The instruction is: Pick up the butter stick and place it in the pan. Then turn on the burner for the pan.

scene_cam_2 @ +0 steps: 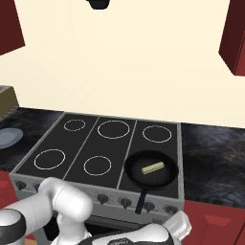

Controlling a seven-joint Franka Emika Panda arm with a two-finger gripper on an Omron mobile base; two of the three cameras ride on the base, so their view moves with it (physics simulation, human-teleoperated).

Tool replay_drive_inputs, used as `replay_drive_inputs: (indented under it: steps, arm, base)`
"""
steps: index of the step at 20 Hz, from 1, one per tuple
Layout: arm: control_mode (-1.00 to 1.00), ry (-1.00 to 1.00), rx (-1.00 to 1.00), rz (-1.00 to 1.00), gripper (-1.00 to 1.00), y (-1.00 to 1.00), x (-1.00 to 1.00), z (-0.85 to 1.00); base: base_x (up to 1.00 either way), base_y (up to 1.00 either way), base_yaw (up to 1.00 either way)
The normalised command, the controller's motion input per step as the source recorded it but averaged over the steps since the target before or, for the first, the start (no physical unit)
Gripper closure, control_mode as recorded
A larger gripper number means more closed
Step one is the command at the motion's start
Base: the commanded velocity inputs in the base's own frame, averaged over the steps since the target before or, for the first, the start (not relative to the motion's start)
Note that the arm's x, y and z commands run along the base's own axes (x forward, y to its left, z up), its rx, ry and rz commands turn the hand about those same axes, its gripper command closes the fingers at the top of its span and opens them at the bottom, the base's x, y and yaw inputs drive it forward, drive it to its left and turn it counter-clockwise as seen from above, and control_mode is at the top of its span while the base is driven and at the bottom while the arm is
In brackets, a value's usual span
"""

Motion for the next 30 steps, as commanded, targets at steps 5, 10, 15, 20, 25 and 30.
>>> replay_drive_inputs:
  steps: [5,10,15,20,25,30]
  arm:
    - [-1.00,-0.26,0.31,-0.28,-1.00,0.00,0.08,-0.09]
    - [-1.00,-0.16,0.27,-0.22,-1.00,0.00,0.23,-0.14]
    - [-1.00,-0.01,0.03,-0.04,-1.00,0.00,0.20,-0.07]
    - [-1.00,0.00,0.00,0.00,-1.00,0.00,0.28,-0.28]
    - [-1.00,0.00,0.03,0.00,-1.00,-0.17,0.20,-0.32]
    - [-1.00,0.00,0.05,0.00,-1.00,-0.36,0.12,-0.31]
  base:
    - [0.00,0.00,0.00]
    - [0.00,0.00,0.00]
    - [0.00,0.00,0.00]
    - [0.00,0.00,0.00]
    - [0.00,0.00,0.00]
    - [0.00,0.00,0.00]
